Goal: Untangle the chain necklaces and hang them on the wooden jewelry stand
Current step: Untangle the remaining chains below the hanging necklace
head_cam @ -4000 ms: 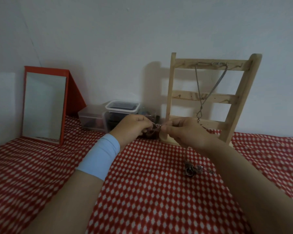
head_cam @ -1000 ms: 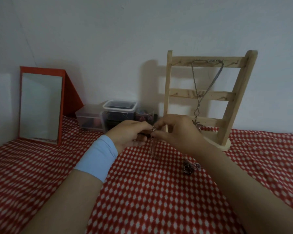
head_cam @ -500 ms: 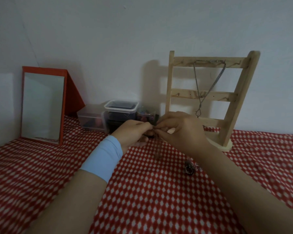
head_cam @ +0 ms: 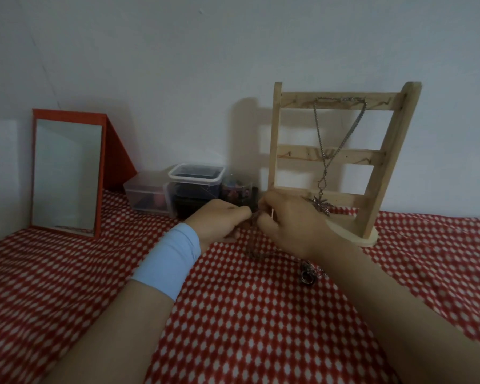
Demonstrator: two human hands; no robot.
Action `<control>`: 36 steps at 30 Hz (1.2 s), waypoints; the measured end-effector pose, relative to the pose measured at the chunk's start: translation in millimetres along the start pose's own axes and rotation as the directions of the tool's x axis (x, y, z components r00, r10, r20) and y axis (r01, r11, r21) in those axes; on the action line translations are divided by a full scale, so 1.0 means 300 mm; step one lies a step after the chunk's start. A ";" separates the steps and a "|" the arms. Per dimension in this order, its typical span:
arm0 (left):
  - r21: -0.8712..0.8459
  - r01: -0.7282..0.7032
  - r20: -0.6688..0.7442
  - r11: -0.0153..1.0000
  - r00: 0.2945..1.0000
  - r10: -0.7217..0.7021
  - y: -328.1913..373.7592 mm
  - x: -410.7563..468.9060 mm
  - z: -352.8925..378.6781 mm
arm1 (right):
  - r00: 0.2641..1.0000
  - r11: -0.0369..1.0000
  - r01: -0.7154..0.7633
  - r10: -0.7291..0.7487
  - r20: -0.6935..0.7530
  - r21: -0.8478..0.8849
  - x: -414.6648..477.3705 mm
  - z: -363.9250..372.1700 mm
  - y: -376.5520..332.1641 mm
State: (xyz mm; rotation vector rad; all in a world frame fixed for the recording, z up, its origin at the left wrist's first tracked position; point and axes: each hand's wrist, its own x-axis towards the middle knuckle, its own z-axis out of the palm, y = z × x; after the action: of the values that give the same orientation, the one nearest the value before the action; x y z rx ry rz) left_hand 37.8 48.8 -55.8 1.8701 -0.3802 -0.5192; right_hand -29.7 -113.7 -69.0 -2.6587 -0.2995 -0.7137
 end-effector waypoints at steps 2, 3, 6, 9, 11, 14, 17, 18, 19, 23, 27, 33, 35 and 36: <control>0.009 -0.014 0.020 1.000 1.000 0.013 0.003 -0.004 0.006 | 0.994 0.990 -0.104 0.102 0.027 0.095 0.001 0.000 0.007; -0.008 -0.019 0.035 1.000 0.999 0.019 0.006 -0.006 0.009 | 0.989 0.981 -0.144 0.139 0.048 0.133 0.002 0.002 0.015; -0.134 -0.012 0.089 0.991 0.996 0.024 0.018 -0.019 0.016 | 0.991 0.970 -0.134 0.125 0.053 0.204 0.000 0.004 0.028; -0.239 0.001 0.090 0.971 0.996 0.021 0.021 -0.019 0.007 | 0.998 0.961 -0.056 0.060 -0.008 0.271 -0.002 -0.002 0.031; -0.275 0.016 0.083 0.961 0.997 0.007 0.015 -0.016 -0.002 | 0.995 0.944 -0.044 0.071 -0.071 0.327 -0.002 -0.004 0.023; -0.141 -0.015 0.089 0.990 0.996 0.027 0.007 -0.012 -0.010 | 0.963 0.792 -0.140 0.249 -0.105 0.594 0.003 -0.009 -0.013; 0.230 -0.160 0.100 0.960 0.985 0.140 0.031 -0.028 -0.020 | 0.917 0.559 -0.279 0.398 0.043 0.781 0.004 -0.012 -0.027; 0.361 -0.212 0.096 0.908 0.977 0.190 0.040 -0.035 -0.022 | 0.905 0.494 -0.317 0.413 0.102 0.809 0.004 -0.010 -0.027; 0.467 -0.260 0.090 0.845 0.965 0.247 0.045 -0.038 -0.024 | 0.896 0.442 -0.345 0.417 0.151 0.828 0.004 -0.008 -0.026; 0.501 -0.388 -0.026 0.774 0.887 0.462 0.039 -0.040 -0.018 | 0.874 0.387 -0.416 0.420 0.244 0.823 0.007 -0.009 -0.027; 0.220 -0.403 -0.094 0.888 0.898 0.430 0.035 -0.054 -0.015 | 0.865 0.378 -0.404 0.454 0.214 0.833 0.012 -0.020 -0.030; 0.320 -0.423 -0.110 0.848 0.872 0.476 0.034 -0.070 -0.014 | 0.888 0.502 -0.407 0.412 0.203 0.763 0.013 -0.021 -0.036; 0.453 -0.411 -0.068 0.791 0.869 0.490 0.040 -0.072 -0.012 | 0.899 0.567 -0.421 0.368 0.239 0.709 0.012 -0.021 -0.035; 0.435 -0.385 -0.062 0.814 0.889 0.454 0.043 -0.063 -0.010 | 0.901 0.598 -0.425 0.353 0.253 0.680 0.010 -0.019 -0.034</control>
State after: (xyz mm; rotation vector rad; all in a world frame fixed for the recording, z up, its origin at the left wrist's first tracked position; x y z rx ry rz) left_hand 23.0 56.1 -39.6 2.1272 -0.8237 0.0301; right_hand -32.7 -106.5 -60.0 -1.8759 0.0065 -0.2350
